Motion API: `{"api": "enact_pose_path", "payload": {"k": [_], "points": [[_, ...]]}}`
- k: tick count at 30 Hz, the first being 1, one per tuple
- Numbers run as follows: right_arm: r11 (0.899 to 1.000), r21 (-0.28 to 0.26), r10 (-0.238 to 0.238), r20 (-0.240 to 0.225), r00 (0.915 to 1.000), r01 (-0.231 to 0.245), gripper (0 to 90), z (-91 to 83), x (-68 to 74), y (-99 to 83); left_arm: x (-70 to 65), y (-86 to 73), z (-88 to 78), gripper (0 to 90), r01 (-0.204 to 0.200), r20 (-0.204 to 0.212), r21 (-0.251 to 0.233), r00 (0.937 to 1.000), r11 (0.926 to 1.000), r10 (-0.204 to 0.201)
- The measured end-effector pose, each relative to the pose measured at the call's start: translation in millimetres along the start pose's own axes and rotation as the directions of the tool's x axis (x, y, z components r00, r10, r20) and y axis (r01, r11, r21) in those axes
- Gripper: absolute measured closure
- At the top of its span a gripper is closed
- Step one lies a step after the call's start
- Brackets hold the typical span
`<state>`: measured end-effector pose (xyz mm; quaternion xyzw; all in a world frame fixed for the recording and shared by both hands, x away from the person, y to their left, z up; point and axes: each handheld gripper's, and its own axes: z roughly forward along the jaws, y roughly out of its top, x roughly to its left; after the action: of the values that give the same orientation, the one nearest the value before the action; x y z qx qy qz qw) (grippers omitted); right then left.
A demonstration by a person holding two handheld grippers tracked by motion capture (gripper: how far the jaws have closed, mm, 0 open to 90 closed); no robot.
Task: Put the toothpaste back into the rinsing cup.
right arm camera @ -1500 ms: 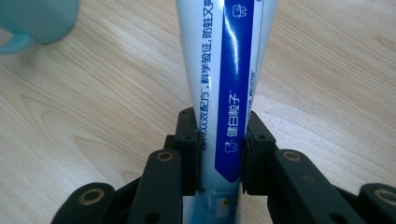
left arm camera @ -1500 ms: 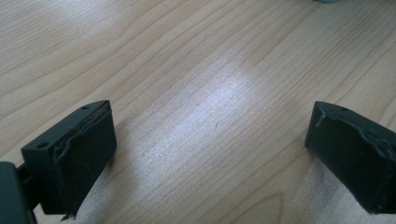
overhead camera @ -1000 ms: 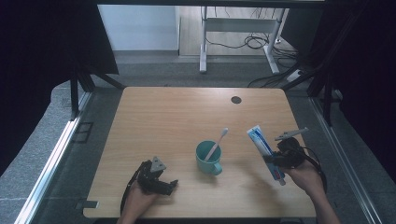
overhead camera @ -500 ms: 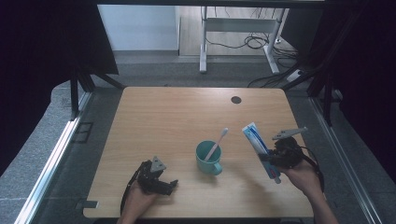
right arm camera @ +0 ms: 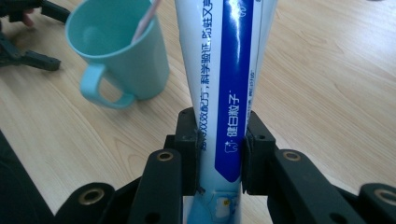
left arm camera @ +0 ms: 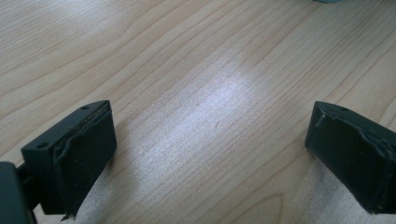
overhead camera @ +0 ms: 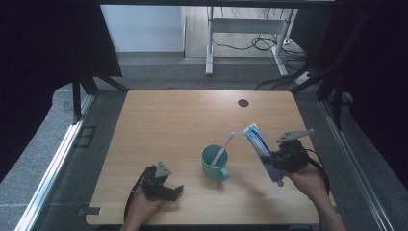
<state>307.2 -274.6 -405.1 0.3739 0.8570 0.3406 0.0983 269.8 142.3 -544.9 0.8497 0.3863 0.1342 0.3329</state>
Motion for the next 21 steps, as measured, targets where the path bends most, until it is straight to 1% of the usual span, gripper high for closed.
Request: {"api": "enact_pose_path", "payload": {"k": [9,14,17,18,21], "points": [[0.999,-0.034,-0.023,-0.031,0.9993,0.022,72.1,2.8,9.0,9.8,0.0,0.0,-0.1,1.9,0.0,0.0,0.001,1.0,1.0,0.0],[0.998,-0.043,-0.038,-0.036,0.9986,0.037,72.1,5.1,14.3,15.9,0.1,0.1,-0.2,1.9,-0.001,0.0,0.003,1.0,1.0,0.001],[0.998,-0.047,-0.039,-0.038,0.9985,0.037,72.1,6.0,16.4,18.0,0.1,0.1,-0.1,1.9,0.0,0.001,0.002,1.0,1.0,0.0],[0.998,-0.052,-0.044,-0.047,0.9979,0.042,72.1,7.1,17.9,20.4,0.1,0.1,-0.2,1.9,-0.001,0.001,0.002,1.0,1.0,0.001],[0.997,-0.057,-0.048,-0.049,0.9976,0.045,72.0,8.1,20.0,22.8,0.1,0.1,-0.2,1.9,-0.001,0.001,0.003,1.0,1.0,0.001]]}}
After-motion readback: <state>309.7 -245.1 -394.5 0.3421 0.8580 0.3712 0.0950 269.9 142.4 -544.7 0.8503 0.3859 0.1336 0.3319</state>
